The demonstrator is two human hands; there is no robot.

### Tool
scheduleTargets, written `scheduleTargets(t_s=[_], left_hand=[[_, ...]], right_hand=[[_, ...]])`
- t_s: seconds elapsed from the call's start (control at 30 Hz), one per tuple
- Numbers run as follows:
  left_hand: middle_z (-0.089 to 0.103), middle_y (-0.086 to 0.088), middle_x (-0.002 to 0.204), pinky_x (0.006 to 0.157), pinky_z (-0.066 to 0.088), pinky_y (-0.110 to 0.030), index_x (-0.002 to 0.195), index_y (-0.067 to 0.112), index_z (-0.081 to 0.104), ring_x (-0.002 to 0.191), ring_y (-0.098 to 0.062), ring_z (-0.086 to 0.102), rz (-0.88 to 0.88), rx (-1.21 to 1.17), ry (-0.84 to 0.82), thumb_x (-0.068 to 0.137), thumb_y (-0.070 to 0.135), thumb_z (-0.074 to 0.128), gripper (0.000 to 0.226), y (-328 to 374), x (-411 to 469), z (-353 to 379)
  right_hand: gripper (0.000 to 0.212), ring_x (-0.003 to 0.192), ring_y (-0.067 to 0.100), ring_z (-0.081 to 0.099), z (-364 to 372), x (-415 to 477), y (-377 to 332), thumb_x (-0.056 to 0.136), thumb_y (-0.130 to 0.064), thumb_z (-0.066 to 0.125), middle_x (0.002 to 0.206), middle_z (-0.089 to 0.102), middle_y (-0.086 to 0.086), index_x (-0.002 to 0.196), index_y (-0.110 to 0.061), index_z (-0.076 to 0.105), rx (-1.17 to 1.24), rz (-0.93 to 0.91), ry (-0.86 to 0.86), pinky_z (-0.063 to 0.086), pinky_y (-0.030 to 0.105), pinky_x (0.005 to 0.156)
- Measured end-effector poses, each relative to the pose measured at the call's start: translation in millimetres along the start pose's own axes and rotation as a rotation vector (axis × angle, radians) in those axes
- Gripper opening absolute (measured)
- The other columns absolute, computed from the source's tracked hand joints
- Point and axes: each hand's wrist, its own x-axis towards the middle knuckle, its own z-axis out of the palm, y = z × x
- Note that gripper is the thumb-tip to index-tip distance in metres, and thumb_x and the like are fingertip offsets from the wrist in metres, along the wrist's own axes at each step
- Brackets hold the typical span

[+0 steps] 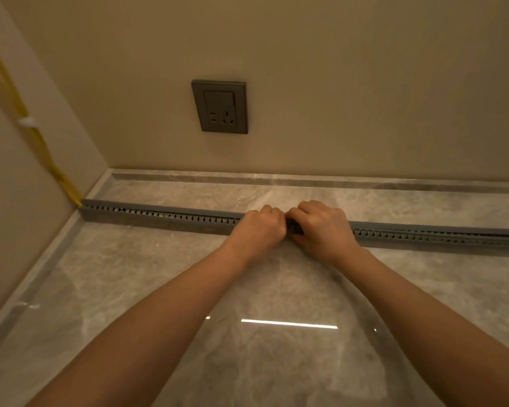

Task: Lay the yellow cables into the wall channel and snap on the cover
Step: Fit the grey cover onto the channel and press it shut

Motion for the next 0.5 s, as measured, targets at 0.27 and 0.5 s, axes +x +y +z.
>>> scheduleTargets(t_s=[0.27, 0.5], left_hand=[[0.054, -0.015, 0.112, 0.075, 0.047, -0.034, 0.120, -0.001, 0.046, 0.101, -0.027, 0.052, 0.004, 0.027, -0.051, 0.089, -0.004, 0.036, 0.032, 0, 0, -5], [0.056, -0.012, 0.109, 0.072, 0.047, -0.032, 0.114, 0.002, 0.049, 0.098, -0.024, 0.054, -0.038, 0.025, -0.072, 0.089, -0.002, 0.039, 0.027, 1, -3, -5]], right_hand=[[0.038, 0.071, 0.028, 0.063, -2, -24, 20, 0.068, 0.003, 0.075, 0.086, 0.069, 0.010, 0.105, -0.004, 0.067, -0.011, -0.119, 0.062, 0.051, 0.032, 0.048], [0.027, 0.068, 0.027, 0.060, -13, -40, 44, 0.065, -0.007, 0.077, 0.079, 0.067, 0.008, 0.091, -0.007, 0.068, -0.144, -0.075, 0.063, 0.046, 0.031, 0.050]])
